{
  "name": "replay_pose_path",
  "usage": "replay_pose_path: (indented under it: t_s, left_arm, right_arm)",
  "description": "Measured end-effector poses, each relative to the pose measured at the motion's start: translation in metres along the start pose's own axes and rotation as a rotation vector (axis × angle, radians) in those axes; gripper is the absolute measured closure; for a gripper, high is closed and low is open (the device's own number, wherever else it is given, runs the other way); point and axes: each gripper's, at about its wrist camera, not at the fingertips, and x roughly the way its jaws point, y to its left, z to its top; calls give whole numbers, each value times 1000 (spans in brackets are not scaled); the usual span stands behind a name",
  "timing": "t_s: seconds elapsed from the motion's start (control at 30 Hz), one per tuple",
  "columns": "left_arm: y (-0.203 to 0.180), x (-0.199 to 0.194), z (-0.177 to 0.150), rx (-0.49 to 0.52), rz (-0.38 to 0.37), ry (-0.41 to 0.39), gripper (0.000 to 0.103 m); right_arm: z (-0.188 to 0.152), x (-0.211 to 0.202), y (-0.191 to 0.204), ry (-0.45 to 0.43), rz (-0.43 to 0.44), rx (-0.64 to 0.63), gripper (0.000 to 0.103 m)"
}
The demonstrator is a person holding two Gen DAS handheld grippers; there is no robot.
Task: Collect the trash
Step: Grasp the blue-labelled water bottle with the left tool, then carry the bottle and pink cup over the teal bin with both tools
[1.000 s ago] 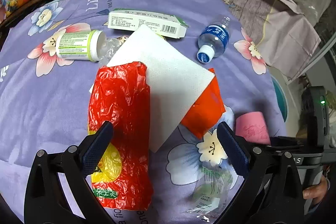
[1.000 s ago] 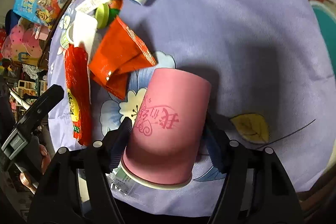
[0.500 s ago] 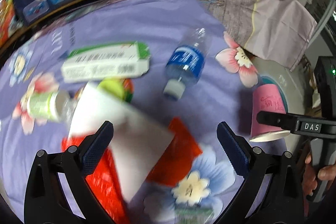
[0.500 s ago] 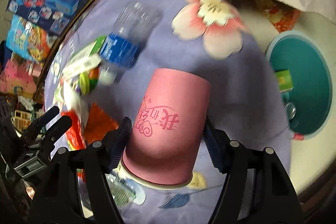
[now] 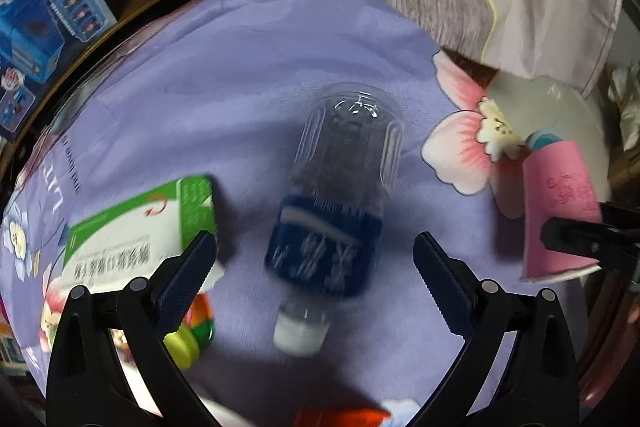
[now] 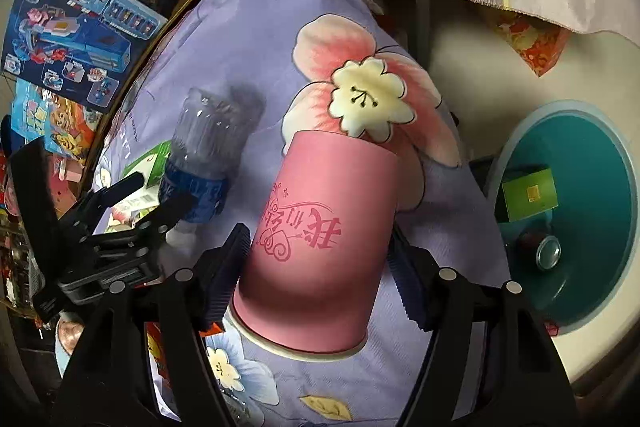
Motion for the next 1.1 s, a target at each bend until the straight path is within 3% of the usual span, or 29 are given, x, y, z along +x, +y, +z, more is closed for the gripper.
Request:
replay_pose_path:
  t_s: [0.1,0.13,0.17,0.2,0.23,0.43,0.7,1.1]
  left_arm:
    - [0,15,5,-21,-13,13,4]
    - [0,18,7,-29,-15,13,9]
    - [-1,21,8,-34,-20,11,17]
    - [-2,24,9,-34,-33,18,32]
    - [-3,24,9,-34,-25,15,36]
    - [-20,9,0,-7,-7,-11,36]
    - [-62,-33,-20,31,-69,-42,36]
    - [-161,-60,-22,135,-175,-46,36]
  right_arm:
    - [4,4,-9,10,8,10,37]
    - [4,5,-12,12,10,16,37]
    - [4,5,-14,12,13,21,37]
    - [5,5,-18,12,17,27,37]
    - [4,5,-22,9,23,37,37]
    - [-2,-9,-37,-23,57,71,37]
    - [-17,-41,-61,-80,83,114,37]
    - [-54,-122,-153,-230,69,269,37]
